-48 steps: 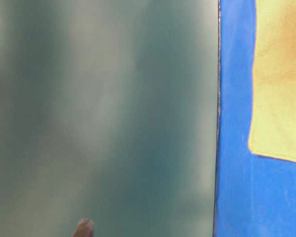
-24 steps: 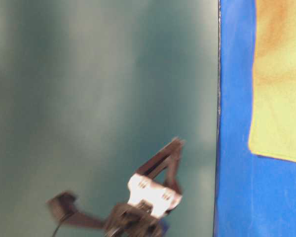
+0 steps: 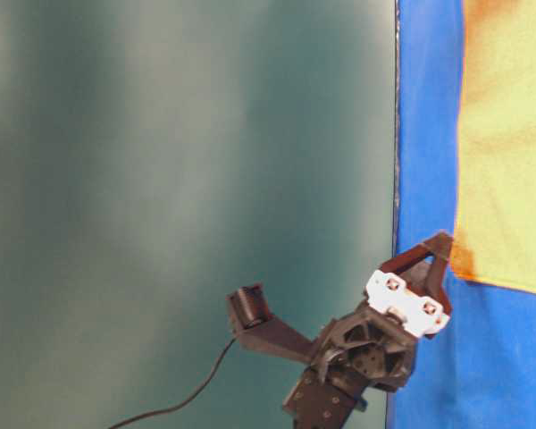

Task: Fold the orange towel.
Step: 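Move both grippers to the towel's far corners and grasp them, then lift the far edge with both grippers and fold it toward the near edge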

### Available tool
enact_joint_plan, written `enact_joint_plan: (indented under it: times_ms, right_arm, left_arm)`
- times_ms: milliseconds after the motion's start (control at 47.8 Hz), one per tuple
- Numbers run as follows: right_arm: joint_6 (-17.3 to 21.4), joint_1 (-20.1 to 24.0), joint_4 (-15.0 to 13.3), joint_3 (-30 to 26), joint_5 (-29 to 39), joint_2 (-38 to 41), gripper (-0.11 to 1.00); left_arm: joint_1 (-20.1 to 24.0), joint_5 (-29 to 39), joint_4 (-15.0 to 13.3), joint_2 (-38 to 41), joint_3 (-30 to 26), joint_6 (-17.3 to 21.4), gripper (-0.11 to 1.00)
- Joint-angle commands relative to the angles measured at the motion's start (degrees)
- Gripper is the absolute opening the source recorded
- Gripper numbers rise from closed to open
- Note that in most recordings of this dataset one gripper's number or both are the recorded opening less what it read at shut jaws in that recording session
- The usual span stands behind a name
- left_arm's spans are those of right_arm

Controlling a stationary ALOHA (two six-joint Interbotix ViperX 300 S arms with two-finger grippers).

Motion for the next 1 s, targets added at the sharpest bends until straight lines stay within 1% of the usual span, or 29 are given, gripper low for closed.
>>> enact_joint_plan:
  times_ms: [0, 63, 126, 167, 209, 272, 293, 335, 397, 439, 774, 983]
  right_arm:
    - [-0.1, -0.4, 0.0, -0.3, -0.9, 0.4, 0.53]
    - [-0.1, -0.4, 0.1, -0.2, -0.9, 0.5, 0.51]
    - [-0.2, -0.4, 0.1, -0.2, -0.9, 0.5, 0.46]
    - [-0.3, -0.4, 0.0, -0.2, -0.9, 0.5, 0.40]
    - [-0.4, -0.4, 0.0, -0.2, -0.9, 0.4, 0.32]
    - [-0.4, -0.4, -0.1, -0.3, -0.9, 0.5, 0.17]
    - [-0.4, -0.4, -0.1, -0.2, -1.1, 0.4, 0.11]
    - [-0.4, -0.4, -0.1, -0.2, -1.1, 0.4, 0.02]
    - [-0.4, -0.4, -0.1, -0.3, -1.1, 0.4, 0.01]
    - [-0.4, -0.4, -0.1, -0.3, -1.1, 0.4, 0.01]
    - [-0.3, -0.4, -0.1, -0.2, -1.1, -0.4, 0.01]
    - [0.0, -0.4, 0.0, 0.0, 0.3, -5.1, 0.01]
  left_arm:
    - [0.1, -0.2, -0.1, -0.2, -1.1, 0.0, 0.84]
    - [0.0, 0.5, -0.1, -0.1, -1.1, 0.0, 0.81]
    - [0.0, 1.8, 0.0, -0.1, -1.1, 0.2, 0.74]
    - [-0.2, 2.6, 0.0, -0.1, -1.1, 0.8, 0.65]
    - [-0.4, 3.3, 0.1, -0.1, -1.2, 1.2, 0.55]
    - [-0.7, 3.8, 0.2, -0.1, -1.2, 1.4, 0.37]
    - [-0.9, 3.9, 0.2, -0.1, -1.2, 1.4, 0.30]
    - [-1.1, 4.0, 0.3, -0.1, -1.2, 1.5, 0.20]
    - [-1.5, 4.0, 0.3, -0.1, -1.2, 1.8, 0.07]
    - [-1.6, 4.0, 0.2, -0.1, -1.1, 2.0, 0.02]
    - [-1.8, 4.2, 0.3, -0.9, -1.4, 2.1, 0.01]
    - [-1.8, 5.9, 0.3, -4.1, -1.3, 2.3, 0.01]
